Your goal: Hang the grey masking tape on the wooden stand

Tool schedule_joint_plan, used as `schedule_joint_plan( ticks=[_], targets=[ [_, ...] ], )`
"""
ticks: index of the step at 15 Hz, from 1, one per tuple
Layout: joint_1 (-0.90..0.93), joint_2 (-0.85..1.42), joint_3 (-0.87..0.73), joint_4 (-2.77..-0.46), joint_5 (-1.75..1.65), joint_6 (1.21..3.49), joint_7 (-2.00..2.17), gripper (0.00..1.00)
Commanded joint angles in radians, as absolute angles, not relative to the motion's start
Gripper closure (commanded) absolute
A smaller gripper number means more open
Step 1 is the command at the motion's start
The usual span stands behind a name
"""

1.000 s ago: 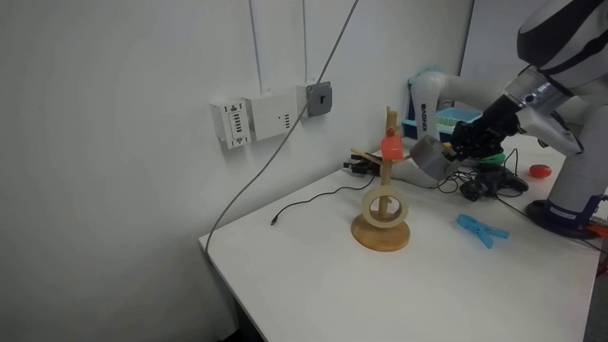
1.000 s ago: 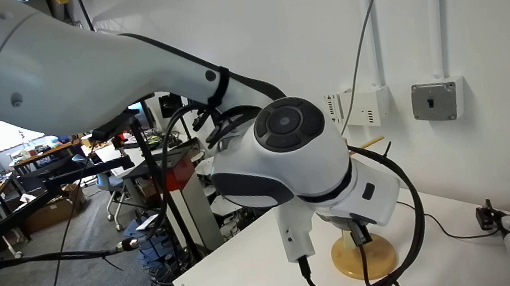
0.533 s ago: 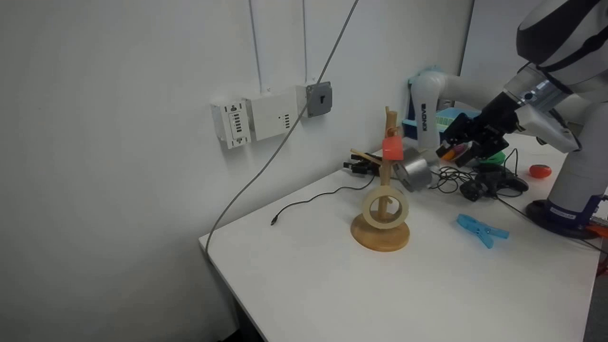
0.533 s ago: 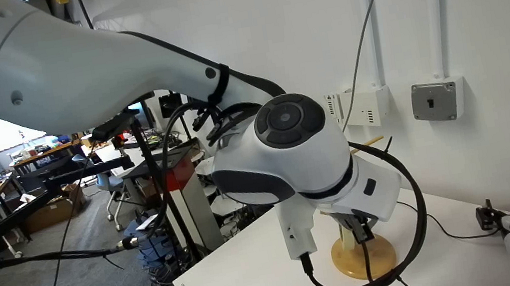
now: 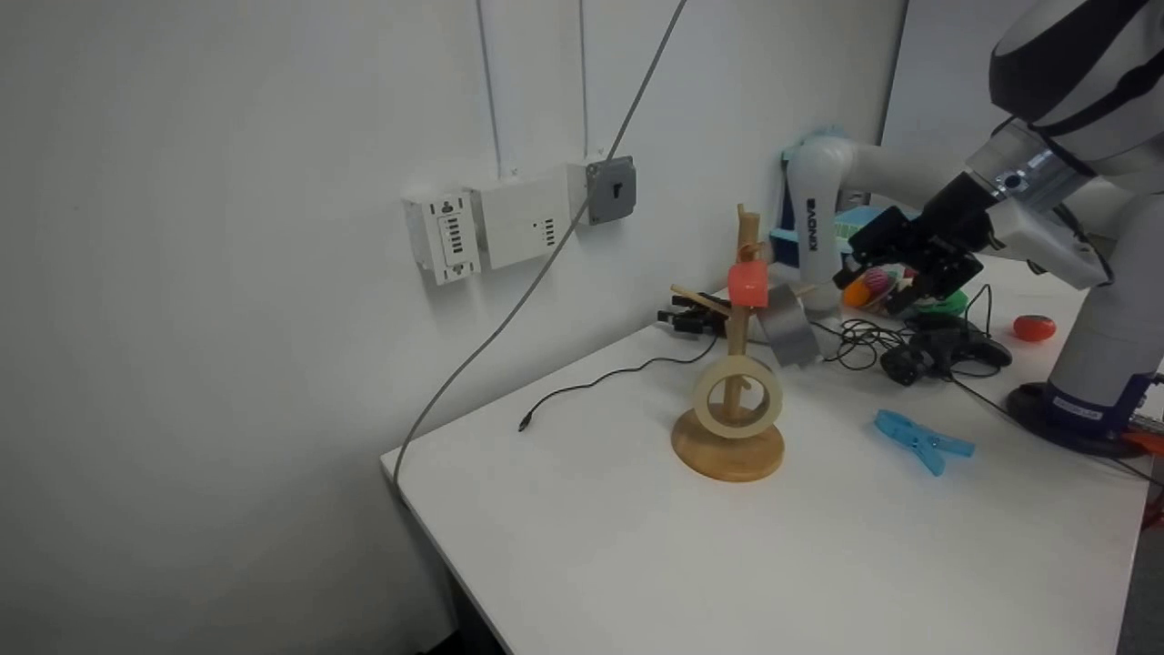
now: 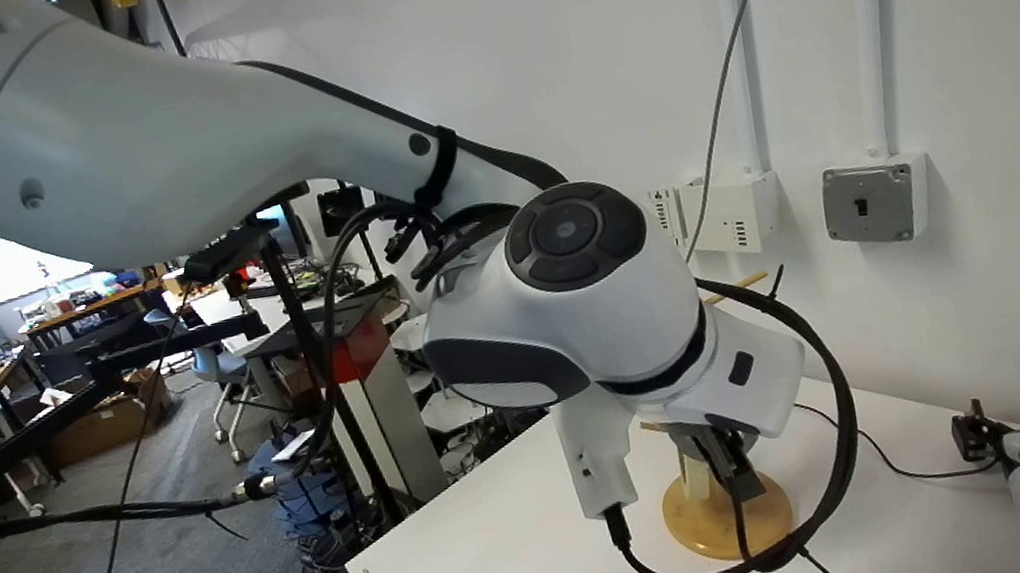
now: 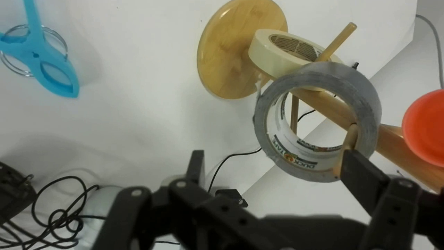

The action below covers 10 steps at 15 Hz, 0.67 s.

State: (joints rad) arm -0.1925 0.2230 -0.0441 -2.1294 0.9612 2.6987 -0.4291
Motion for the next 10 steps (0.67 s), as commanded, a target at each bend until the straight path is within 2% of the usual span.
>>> schedule_joint_plan(
  ticks=[1,10],
  targets=[
    [-0.183,0.169,-0.055,-2.184,0.903,2.762,-0.458,0.0],
    [-0.19,-0.055,-0.039,-2.35,0.822,2.788,-0.558,0.0]
  ],
)
